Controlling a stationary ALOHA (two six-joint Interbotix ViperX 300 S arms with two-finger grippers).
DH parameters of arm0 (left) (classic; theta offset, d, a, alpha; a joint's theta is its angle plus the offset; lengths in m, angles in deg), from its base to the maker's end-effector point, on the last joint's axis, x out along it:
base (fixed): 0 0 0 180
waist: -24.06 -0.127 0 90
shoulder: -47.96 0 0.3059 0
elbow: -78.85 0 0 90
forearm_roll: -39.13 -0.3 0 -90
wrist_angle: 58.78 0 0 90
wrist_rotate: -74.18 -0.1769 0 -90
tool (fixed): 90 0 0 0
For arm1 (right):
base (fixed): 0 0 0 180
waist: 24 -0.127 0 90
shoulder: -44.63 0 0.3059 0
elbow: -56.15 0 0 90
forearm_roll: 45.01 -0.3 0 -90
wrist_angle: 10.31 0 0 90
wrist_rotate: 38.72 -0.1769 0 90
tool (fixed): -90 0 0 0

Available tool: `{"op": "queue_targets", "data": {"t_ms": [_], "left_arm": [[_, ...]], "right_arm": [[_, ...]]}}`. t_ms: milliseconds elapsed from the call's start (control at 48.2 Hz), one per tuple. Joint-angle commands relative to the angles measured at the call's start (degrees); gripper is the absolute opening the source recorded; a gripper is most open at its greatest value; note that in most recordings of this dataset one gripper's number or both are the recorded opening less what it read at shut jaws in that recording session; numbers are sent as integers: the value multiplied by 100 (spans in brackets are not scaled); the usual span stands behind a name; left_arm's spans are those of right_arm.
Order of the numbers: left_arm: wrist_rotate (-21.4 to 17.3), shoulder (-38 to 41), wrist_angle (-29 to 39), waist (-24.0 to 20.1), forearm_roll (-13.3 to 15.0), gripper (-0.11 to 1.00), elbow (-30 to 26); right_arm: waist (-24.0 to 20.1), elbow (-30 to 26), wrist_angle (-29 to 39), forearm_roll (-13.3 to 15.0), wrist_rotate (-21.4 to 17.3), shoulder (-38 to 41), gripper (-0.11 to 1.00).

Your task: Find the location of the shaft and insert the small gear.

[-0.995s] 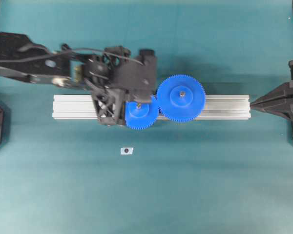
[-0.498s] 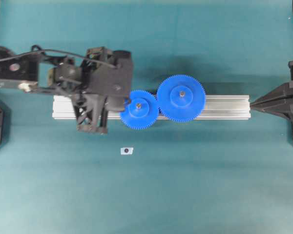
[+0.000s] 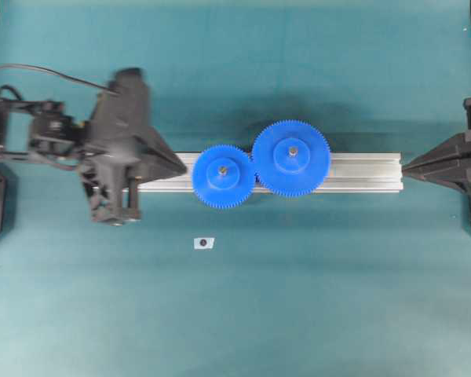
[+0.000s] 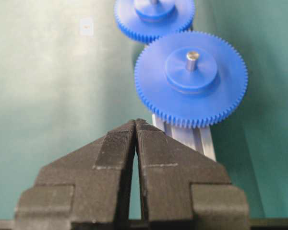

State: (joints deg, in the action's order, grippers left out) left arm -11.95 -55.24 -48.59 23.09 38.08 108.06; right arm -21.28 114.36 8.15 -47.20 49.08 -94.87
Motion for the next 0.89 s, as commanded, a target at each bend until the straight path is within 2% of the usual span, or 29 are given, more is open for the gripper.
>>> {"op": "queue_targets", "data": {"t_ms": [0, 124, 311, 352, 622, 871], "left_arm": [[105, -237, -88, 26, -26, 13, 79], [220, -325, -88, 44, -26, 27, 158], [229, -334, -114, 44, -18, 62, 220], [229, -334, -114, 44, -18, 67, 237], [229, -527, -185, 105, -26, 66, 334], [237, -923, -773, 237, -26, 66, 694]], "right_arm": [[9, -44, -44, -18, -44, 35, 9], [9, -44, -44, -18, -44, 26, 9], [9, -44, -53, -18, -44, 35, 9], [9, -44, -53, -18, -44, 35, 9], [9, -44, -88, -18, -44, 35, 9], [9, 35, -264, -18, -35, 18, 9]]}}
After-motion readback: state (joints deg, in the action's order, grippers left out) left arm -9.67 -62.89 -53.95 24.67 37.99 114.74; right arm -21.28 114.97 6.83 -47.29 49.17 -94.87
